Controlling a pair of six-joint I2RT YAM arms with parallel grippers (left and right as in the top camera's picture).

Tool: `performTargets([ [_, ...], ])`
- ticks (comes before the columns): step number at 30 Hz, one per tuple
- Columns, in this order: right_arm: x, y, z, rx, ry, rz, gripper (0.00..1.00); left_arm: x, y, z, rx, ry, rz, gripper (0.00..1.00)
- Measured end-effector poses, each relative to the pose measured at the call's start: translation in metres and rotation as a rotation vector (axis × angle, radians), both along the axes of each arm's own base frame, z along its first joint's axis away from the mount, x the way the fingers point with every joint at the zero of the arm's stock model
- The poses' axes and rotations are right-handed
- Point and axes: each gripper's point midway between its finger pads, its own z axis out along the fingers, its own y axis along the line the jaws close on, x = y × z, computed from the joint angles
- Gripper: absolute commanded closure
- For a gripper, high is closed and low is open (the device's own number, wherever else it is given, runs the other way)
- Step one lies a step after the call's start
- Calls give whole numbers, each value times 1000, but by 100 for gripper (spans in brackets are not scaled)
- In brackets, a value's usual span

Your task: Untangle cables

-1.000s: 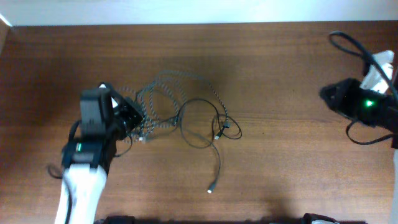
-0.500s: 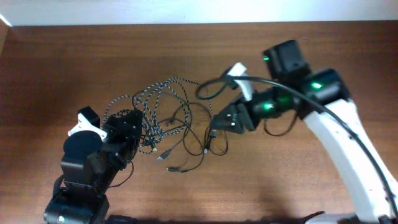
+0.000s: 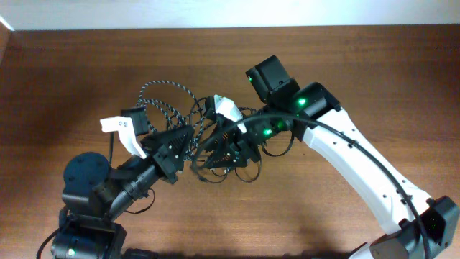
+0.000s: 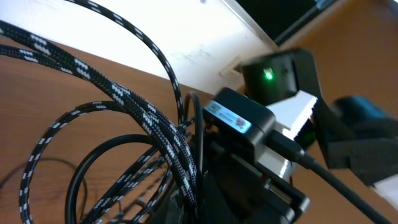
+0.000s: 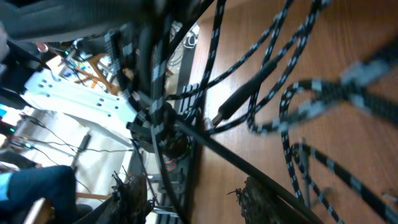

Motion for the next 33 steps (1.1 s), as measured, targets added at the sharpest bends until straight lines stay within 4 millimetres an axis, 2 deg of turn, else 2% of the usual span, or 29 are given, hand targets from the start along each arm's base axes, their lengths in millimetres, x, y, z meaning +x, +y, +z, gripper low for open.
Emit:
performTargets([
  [2,4,1,-1,7,-52,4,96,-5,-6,1,-1,-7,-47,95],
  [8,16,-4,-11,-47,-100,-38,96,-10,-10,-3,1,10,-84,84],
  [9,21,-7,-12,-58,-96,-59,96,-10,-10,-5,3,22,-80,84],
  [12,54,-34,-11,-73,-61,-185,96,-9,2,-32,42,136,-2,91],
  [14,68,-57,9,-8,-35,-247,93,-8,6,-37,54,151,21,99],
  [16,68,-74,35,87,-22,-263,73,-8,7,-39,58,160,30,100],
  [18,58,-76,49,137,28,-238,63,-7,8,-39,62,158,35,100],
  [19,51,-73,50,140,65,-223,49,-7,8,-39,62,157,35,100],
  [20,43,-67,50,118,142,-220,44,-7,8,-39,62,155,35,100],
  [22,34,-57,45,56,262,-244,45,-6,8,-37,60,145,35,100],
  [23,31,-51,38,-15,344,-286,53,-5,8,-35,59,138,36,100],
  [24,30,-45,26,-126,452,-376,54,-5,8,-34,58,131,39,100],
  [26,43,-45,-4,-319,554,-624,54,-4,8,-33,58,125,43,100],
  [28,53,-47,-12,-368,597,-749,64,-3,9,-32,59,124,45,100],
  [31,51,-45,-15,-378,554,-734,63,4,20,-35,65,134,126,100],
  [33,39,-44,-17,-387,462,-636,58,11,43,-49,-27,270,317,100],
])
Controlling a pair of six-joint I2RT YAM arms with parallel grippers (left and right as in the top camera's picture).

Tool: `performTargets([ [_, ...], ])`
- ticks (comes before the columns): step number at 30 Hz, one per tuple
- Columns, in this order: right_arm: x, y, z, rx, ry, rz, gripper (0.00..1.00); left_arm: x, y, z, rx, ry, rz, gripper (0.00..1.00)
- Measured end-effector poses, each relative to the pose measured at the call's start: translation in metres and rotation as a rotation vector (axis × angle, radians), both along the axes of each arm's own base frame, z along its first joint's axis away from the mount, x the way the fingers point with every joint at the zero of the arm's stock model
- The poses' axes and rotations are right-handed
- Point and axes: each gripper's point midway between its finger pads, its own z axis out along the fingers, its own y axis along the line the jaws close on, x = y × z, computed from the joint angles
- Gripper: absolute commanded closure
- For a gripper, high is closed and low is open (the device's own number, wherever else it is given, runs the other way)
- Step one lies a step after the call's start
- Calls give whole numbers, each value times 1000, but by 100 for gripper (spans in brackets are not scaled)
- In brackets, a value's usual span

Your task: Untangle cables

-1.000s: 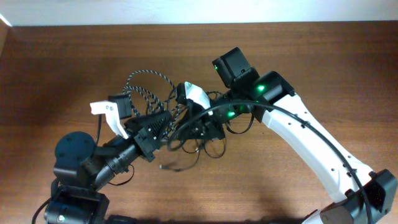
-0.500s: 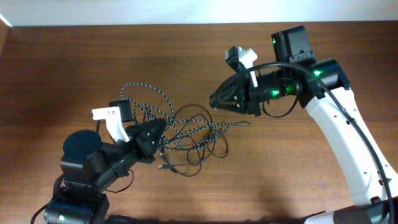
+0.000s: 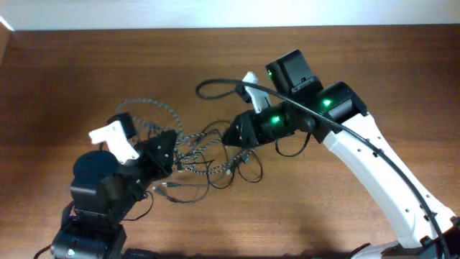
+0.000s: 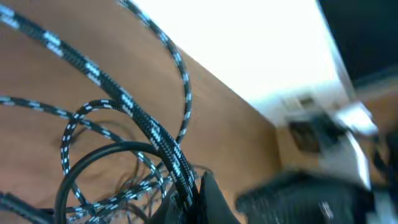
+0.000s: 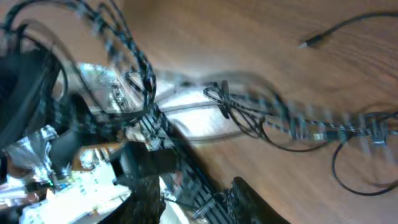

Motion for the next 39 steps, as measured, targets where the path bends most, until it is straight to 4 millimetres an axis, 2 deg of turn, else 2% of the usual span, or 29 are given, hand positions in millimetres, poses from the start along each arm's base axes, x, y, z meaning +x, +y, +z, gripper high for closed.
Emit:
performTargets([
  [2,-8,4,6,47,-22,73,54,1,15,-10,-109,94,152,100],
  [4,-17,10,15,115,-8,129,55,3,22,-12,-197,136,244,100],
  [8,-22,16,26,169,120,82,55,3,38,-19,-366,209,425,100],
  [11,-20,32,38,226,49,122,55,-11,47,-45,-559,380,621,100],
  [13,-35,46,40,241,2,198,55,-11,49,-49,-704,431,718,100],
  [15,-41,52,38,228,-38,228,55,-3,49,-40,-784,405,734,100],
  [18,-37,52,33,203,-70,219,55,13,52,-12,-883,289,725,100],
  [22,-29,60,32,197,-249,279,55,15,57,-10,-897,269,750,100],
  [23,-33,70,32,215,-342,339,55,15,57,-11,-897,268,753,100],
  [26,-38,90,23,234,-475,408,55,16,58,-11,-897,266,756,100],
  [30,-18,103,14,200,-567,318,55,16,60,-10,-899,258,766,100],
  [34,5,112,13,114,-604,116,55,16,60,-12,-894,265,770,100],
  [35,7,115,17,119,-617,94,56,16,60,-13,-892,268,772,100],
  [36,9,117,20,125,-631,79,65,15,60,-15,-888,275,776,100],
  [37,12,117,21,118,-635,53,83,14,60,-16,-884,282,779,100],
  [38,14,116,19,106,-637,42,88,14,59,-17,-884,285,777,100],
  [39,18,112,13,62,-631,7,88,14,59,-18,-883,288,777,100],
])
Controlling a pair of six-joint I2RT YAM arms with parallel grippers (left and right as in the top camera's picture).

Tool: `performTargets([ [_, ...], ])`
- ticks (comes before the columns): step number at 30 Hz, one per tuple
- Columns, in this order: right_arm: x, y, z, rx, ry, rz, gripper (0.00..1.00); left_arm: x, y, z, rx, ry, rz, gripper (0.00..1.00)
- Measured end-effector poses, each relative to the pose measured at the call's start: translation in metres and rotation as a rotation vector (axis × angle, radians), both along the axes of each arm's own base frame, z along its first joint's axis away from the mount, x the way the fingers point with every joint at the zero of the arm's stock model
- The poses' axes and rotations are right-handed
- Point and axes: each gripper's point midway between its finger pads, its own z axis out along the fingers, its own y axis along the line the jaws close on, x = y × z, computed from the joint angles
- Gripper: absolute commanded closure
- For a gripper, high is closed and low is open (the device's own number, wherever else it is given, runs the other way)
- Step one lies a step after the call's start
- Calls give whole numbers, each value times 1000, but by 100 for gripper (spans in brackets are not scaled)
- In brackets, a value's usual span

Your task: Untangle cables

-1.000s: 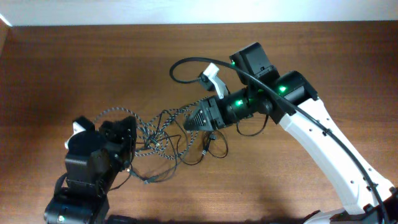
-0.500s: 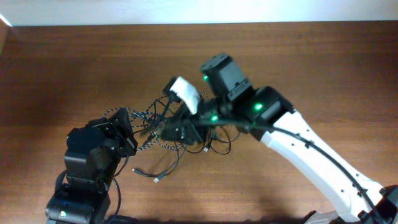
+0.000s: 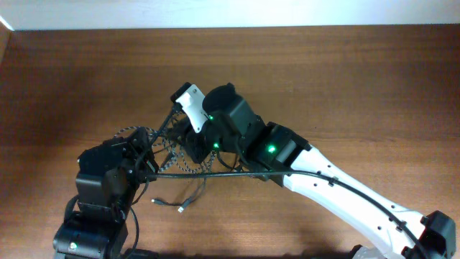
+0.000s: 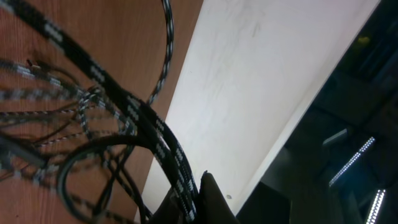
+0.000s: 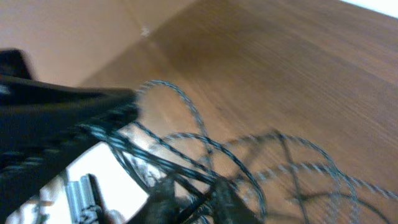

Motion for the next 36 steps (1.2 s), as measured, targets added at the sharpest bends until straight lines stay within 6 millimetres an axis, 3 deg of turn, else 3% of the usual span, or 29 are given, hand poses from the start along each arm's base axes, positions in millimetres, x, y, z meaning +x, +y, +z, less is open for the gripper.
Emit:
performTargets([
  [5,11,-40,-52,-212,118,-173,87,0,-1,-1,-1,6,-5,100],
  [6,16,-54,-60,-257,133,-215,92,0,-2,-1,-2,5,-8,100],
  [9,55,-111,-73,-351,152,-413,96,-2,-1,-4,78,14,-43,100],
  [11,88,-183,-84,-395,240,-634,96,-4,4,-8,314,25,-137,100],
  [13,101,-231,-89,-377,338,-740,85,-5,7,-10,515,34,-234,100],
  [14,105,-246,-89,-325,403,-743,81,-2,1,-5,602,-1,-304,100],
  [15,105,-250,-87,-265,450,-700,80,8,-15,15,712,-126,-416,100],
  [16,100,-239,-83,-209,483,-606,80,15,-34,30,831,-252,-543,100],
  [17,95,-231,-80,-176,495,-539,78,13,-68,48,1010,-454,-766,100],
  [18,85,-216,-73,-124,511,-423,74,0,-98,45,1155,-616,-998,100],
  [21,55,-185,-53,-5,525,-137,66,-23,-127,30,1300,-821,-1264,100],
  [26,30,-164,-27,129,531,71,64,-33,-137,32,1385,-961,-1332,100],
  [31,0,-133,-23,130,563,184,63,-34,-137,32,1397,-972,-1336,100],
  [36,-19,-115,-23,115,607,231,63,-34,-137,32,1400,-974,-1336,100],
])
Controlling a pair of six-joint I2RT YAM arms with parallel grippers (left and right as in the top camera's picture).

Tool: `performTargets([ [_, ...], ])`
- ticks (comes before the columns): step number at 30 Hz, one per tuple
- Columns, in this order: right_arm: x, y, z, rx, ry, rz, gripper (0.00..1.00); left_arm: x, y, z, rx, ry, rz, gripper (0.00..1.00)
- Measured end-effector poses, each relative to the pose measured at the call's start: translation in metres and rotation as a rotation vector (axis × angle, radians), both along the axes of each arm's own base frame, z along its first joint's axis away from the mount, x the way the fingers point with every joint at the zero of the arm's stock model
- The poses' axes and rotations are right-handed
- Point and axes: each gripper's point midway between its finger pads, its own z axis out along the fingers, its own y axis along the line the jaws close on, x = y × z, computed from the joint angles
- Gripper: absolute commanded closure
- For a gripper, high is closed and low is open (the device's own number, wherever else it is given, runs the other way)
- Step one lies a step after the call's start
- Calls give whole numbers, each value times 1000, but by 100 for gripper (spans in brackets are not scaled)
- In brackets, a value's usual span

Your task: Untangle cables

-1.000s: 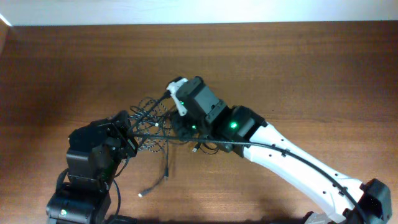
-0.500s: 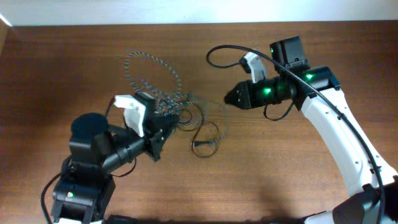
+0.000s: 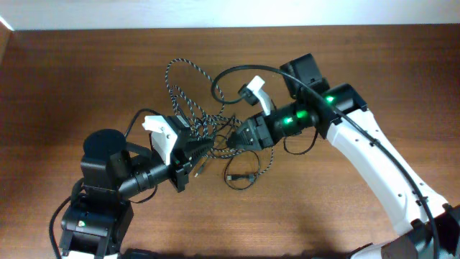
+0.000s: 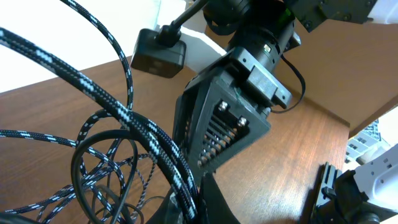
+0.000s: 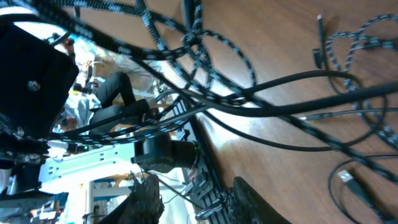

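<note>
A tangle of black-and-white braided cable (image 3: 188, 108) and thin black cable (image 3: 228, 74) lies mid-table, with loops reaching toward the far edge. My left gripper (image 3: 192, 150) is shut on a thick braided strand (image 4: 134, 127) that runs down into its jaws (image 4: 189, 200). Just right of it, my right gripper (image 3: 231, 142) faces the tangle, nose to nose with the left one. In the right wrist view its fingers (image 5: 148, 198) stand wide apart with nothing between them. Black cables (image 5: 292, 84) cross above them.
A loose loop with a plug end (image 3: 230, 176) lies on the wooden table (image 3: 374, 43) in front of the grippers. Another plug (image 5: 346, 178) shows in the right wrist view. The white wall edge runs along the far side.
My right arm, which reached far left over the tangle, is now back to the right and its fingers stand wider. My left gripper has swung right, holding the braided strand; loops now spread toward the back.
Both grippers were first buried in the tangle mid-table. Then they stood apart with cables stretched between them. Later the right arm reached far left over the left gripper. Now they face each other again, the left holding the braided strand throughout.
</note>
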Motion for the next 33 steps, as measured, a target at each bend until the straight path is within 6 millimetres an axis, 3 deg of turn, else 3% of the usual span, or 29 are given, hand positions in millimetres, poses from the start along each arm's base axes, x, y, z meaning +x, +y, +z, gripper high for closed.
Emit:
performTargets([
  [4,-5,22,6,8,31,-10,64,0,0,0,-1,0,-3,100],
  [7,10,29,-12,-142,99,-201,69,-1,0,0,-1,1,-4,100],
  [9,19,35,-12,-154,125,-284,70,-1,-1,0,-3,0,-6,100],
  [15,32,40,-6,-134,195,-391,70,-1,-1,0,-2,0,-6,100],
  [21,50,36,-7,-148,155,-482,74,-1,-1,0,-2,0,-5,100],
  [30,44,39,-5,-137,290,-523,75,-1,-1,0,-2,-1,-6,100],
  [32,46,41,-7,-148,318,-567,81,-1,-1,0,-2,0,-5,100],
  [33,44,48,-5,-138,327,-576,93,-1,-1,0,-2,0,-5,100],
])
